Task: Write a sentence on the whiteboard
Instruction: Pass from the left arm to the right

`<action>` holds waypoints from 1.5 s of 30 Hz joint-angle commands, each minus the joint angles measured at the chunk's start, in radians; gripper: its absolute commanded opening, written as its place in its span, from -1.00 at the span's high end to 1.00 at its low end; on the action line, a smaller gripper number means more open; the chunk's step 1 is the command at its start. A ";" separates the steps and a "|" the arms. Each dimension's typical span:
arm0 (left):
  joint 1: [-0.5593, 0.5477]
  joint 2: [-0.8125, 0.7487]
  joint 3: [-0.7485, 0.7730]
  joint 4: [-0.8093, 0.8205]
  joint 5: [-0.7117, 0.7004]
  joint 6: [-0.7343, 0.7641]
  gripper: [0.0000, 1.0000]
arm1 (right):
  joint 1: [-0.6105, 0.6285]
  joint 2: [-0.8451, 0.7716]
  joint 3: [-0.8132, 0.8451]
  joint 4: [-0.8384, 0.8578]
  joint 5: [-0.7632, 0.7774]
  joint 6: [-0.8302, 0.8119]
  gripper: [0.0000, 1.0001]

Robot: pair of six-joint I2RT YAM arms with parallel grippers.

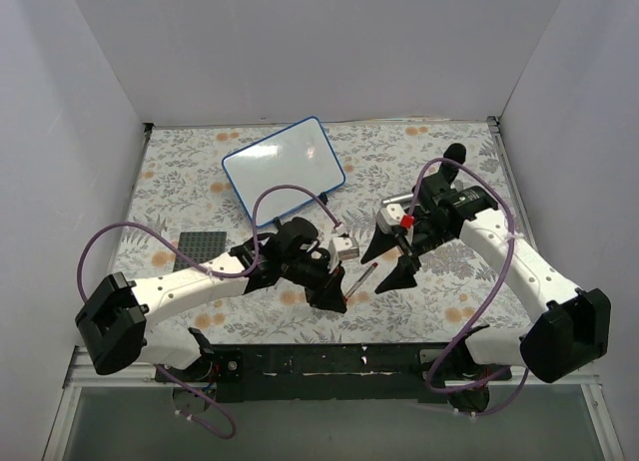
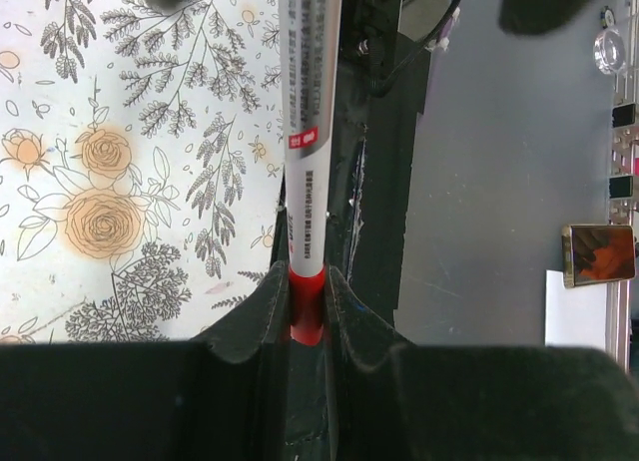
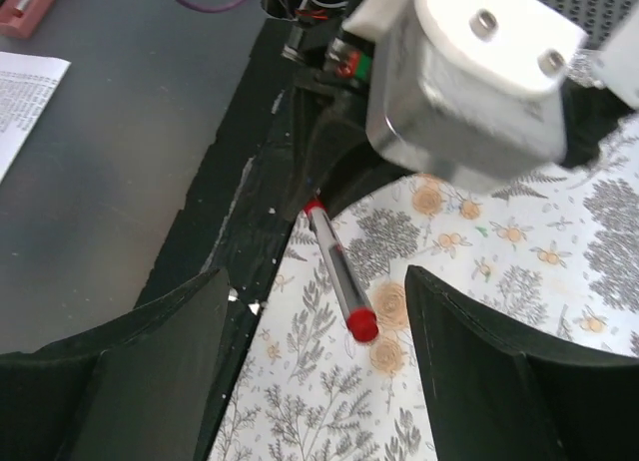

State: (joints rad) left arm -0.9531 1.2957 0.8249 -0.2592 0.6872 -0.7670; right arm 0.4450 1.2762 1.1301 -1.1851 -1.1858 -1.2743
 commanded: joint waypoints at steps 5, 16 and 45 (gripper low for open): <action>-0.004 0.039 0.076 -0.026 0.037 0.041 1.00 | 0.087 0.044 -0.038 0.058 -0.051 0.102 -0.44; -0.004 0.051 0.100 -0.063 0.037 0.066 1.00 | 0.152 0.084 -0.053 0.133 0.017 0.208 0.22; 0.033 -0.354 0.036 0.154 -0.295 -0.132 -0.96 | -0.018 -0.053 -0.059 0.281 -0.012 0.458 0.97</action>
State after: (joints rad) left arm -0.9367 1.1980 0.9211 -0.3309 0.5453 -0.7921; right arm 0.5110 1.2995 1.0710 -0.9894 -1.1442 -0.9295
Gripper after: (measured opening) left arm 0.970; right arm 0.180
